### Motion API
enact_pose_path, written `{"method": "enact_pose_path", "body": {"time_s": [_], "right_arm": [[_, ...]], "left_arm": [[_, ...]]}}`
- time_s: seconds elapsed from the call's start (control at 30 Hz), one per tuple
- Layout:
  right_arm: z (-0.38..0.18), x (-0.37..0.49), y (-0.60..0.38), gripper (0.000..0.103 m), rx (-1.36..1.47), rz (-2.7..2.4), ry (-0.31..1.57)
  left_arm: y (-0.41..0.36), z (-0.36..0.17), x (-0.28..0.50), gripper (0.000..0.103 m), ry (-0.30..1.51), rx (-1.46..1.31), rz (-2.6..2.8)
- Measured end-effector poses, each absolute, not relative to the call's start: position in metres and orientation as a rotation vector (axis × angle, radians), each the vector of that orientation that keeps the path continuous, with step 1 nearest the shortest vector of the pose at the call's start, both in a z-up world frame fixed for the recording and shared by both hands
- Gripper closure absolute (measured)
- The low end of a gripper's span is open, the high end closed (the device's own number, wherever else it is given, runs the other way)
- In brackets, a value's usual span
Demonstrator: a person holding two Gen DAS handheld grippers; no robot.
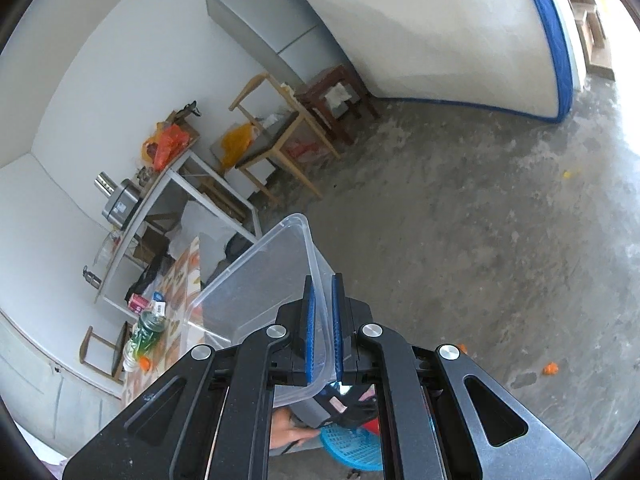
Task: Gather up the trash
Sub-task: 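Carry the red bag and clear box with both grippers over the blue basket, then lower the left gripper into the basket and open it to drop the red bag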
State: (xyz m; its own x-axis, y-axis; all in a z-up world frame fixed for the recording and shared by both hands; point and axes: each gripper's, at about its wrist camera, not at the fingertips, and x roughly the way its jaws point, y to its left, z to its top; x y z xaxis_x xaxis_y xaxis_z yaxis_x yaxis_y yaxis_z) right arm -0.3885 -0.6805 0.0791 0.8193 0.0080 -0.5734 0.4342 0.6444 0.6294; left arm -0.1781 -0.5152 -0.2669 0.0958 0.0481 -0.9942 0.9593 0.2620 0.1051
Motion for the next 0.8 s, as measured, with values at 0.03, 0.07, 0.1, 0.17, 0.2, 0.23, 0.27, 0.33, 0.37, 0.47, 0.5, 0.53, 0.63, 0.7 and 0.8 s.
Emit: {"method": "enact_pose_path", "body": {"time_s": [0.03,0.07,0.1,0.17,0.2,0.23,0.27,0.33,0.37,0.47,0.5,0.53,0.63,0.7,0.8], "right_arm": [[0.08,-0.389,-0.68,0.097,0.84,-0.264,0.575],[0.081,-0.39,-0.68,0.097,0.839,-0.27,0.572],[0.081,-0.39,-0.68,0.097,0.838,-0.271,0.572],[0.082,-0.392,-0.68,0.097,0.843,-0.274,0.568],[0.082,-0.392,-0.679,0.097,0.837,-0.274,0.57],[0.082,-0.392,-0.679,0.097,0.836,-0.277,0.571],[0.083,-0.393,-0.679,0.096,0.835,-0.283,0.567],[0.082,-0.395,-0.681,0.096,0.834,-0.285,0.567],[0.082,-0.395,-0.681,0.096,0.836,-0.284,0.565],[0.082,-0.396,-0.681,0.096,0.839,-0.287,0.564],[0.081,-0.395,-0.682,0.096,0.842,-0.29,0.562],[0.08,-0.395,-0.683,0.096,0.844,-0.293,0.56],[0.071,-0.393,-0.684,0.096,0.852,-0.305,0.573],[0.062,-0.392,-0.683,0.096,0.852,-0.315,0.595],[0.044,-0.391,-0.686,0.095,0.871,-0.338,0.636]], "left_arm": [[-0.514,-0.26,-0.177,0.044,1.271,1.055,-0.931],[-0.514,-0.254,-0.176,0.042,1.276,1.038,-0.94],[-0.513,-0.247,-0.175,0.039,1.282,1.02,-0.949],[-0.509,-0.234,-0.173,0.033,1.273,1.005,-0.958],[-0.508,-0.227,-0.172,0.032,1.25,1.009,-0.955],[-0.506,-0.216,-0.171,0.032,1.208,1.008,-0.949],[-0.503,-0.206,-0.171,0.033,1.181,0.986,-0.958],[-0.498,-0.183,-0.173,0.036,1.154,0.926,-1.005],[-0.496,-0.177,-0.176,0.057,1.155,0.911,-1.029],[-0.502,-0.193,-0.177,0.09,1.305,0.909,-1.102],[-0.504,-0.203,-0.179,0.092,1.33,0.936,-1.096],[-0.508,-0.218,-0.181,0.092,1.32,0.995,-1.068],[-0.523,-0.264,-0.169,0.092,1.348,1.051,-0.993],[-0.526,-0.29,-0.162,0.092,1.385,1.058,-0.945],[-0.526,-0.328,-0.17,0.092,1.35,1.204,-0.934]]}}
